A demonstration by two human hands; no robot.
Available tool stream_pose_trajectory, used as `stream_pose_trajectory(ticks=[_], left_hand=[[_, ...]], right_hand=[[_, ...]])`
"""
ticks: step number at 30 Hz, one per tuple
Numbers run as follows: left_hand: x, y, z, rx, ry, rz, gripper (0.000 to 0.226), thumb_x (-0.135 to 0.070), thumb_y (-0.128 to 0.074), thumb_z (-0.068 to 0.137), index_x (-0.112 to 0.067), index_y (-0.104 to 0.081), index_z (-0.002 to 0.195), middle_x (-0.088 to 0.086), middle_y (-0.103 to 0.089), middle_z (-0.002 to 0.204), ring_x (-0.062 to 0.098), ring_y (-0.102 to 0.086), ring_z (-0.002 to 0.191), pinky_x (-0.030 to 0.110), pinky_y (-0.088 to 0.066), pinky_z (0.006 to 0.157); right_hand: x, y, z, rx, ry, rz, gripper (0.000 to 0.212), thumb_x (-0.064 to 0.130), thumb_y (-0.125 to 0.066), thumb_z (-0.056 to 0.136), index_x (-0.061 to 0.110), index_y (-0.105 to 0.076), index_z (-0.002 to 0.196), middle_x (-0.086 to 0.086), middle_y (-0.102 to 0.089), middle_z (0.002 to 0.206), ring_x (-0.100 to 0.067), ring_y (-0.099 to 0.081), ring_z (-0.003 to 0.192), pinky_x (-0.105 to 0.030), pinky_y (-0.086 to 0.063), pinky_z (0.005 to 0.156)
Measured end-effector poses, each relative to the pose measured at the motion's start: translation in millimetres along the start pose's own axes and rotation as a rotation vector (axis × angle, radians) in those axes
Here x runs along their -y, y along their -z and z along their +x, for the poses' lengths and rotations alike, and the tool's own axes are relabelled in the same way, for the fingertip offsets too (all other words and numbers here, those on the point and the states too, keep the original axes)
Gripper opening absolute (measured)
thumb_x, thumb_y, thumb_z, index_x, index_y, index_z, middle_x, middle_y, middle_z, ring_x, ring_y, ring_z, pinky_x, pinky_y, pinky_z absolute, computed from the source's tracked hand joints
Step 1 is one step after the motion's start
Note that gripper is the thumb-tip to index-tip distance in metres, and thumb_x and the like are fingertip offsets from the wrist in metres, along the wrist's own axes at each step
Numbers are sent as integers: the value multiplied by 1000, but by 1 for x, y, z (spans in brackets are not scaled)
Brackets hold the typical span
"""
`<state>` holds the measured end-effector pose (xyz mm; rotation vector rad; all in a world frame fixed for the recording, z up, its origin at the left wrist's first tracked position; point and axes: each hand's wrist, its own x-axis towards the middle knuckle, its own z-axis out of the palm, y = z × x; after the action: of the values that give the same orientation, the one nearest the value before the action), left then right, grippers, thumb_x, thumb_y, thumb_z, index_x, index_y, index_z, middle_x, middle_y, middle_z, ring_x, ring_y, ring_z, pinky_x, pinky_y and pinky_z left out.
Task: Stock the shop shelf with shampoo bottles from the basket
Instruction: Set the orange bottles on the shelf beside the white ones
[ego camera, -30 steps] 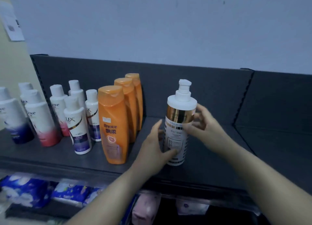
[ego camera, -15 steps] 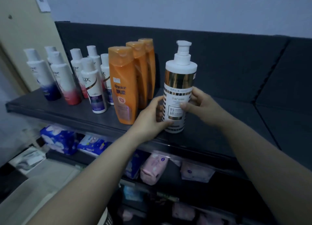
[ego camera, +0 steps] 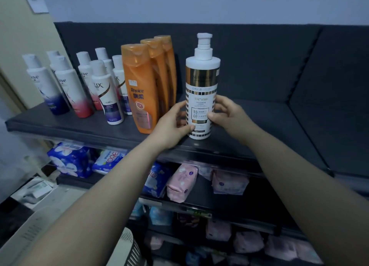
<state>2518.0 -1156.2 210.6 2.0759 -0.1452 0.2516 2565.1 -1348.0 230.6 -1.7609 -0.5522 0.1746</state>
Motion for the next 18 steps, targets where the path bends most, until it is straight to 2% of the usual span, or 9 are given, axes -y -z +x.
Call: stream_pose_trajectory(ticks=[2,5,6,8,10,14,18], left_hand=[[-3,0,-6,-57,-17,47,79,-13,-70,86,-19,-25,151,7,-49,142,17,-51,126,35,-41,108],[-14,-8,-26,-246,-219,241,74,-15,-68,87,-11,-28,149,7,-40,148,17,-35,137,29,-27,114],[-16,-12,-32,-276,-323,281,69,-13,-66,87,-8,-32,147,10,-42,145,19,-36,135,31,-28,114],[-22,-24,-42,-291,-481,334,61,-16,-61,87,-1,-38,142,17,-45,141,29,-41,132,40,-32,112],[-29,-41,-52,-250,-541,380,59,-24,-54,89,-3,-39,142,18,-44,142,33,-40,132,42,-30,112],[-48,-90,-76,-62,-616,440,61,-32,-47,90,-10,-36,146,17,-39,147,37,-36,136,47,-28,111],[-68,-148,-104,101,-655,410,64,-38,-42,89,-11,-36,146,18,-39,147,39,-35,136,45,-25,112]], right_hand=[[4,-5,-11,-77,-5,-43,63,17,-62,92,21,-33,148,-1,-49,143,-16,-51,126,-34,-44,103],[15,-10,-42,-282,43,-293,70,30,-59,94,25,-21,152,5,-26,157,-4,-26,138,-25,-25,111],[16,-10,-54,-342,69,-398,69,32,-57,95,23,-20,152,5,-24,157,-3,-22,139,-23,-22,111],[15,-10,-82,-430,94,-607,67,35,-52,97,19,-19,152,2,-23,158,-12,-17,145,-31,-19,117],[12,-8,-114,-470,73,-746,68,38,-51,97,18,-18,153,-1,-23,158,-19,-13,148,-40,-16,120],[5,4,-186,-540,-47,-863,71,38,-54,95,18,-18,153,-6,-23,158,-21,-13,148,-38,-15,120],[-6,27,-263,-623,-170,-965,69,40,-52,95,18,-20,153,-9,-25,157,-26,-16,147,-43,-17,119]])
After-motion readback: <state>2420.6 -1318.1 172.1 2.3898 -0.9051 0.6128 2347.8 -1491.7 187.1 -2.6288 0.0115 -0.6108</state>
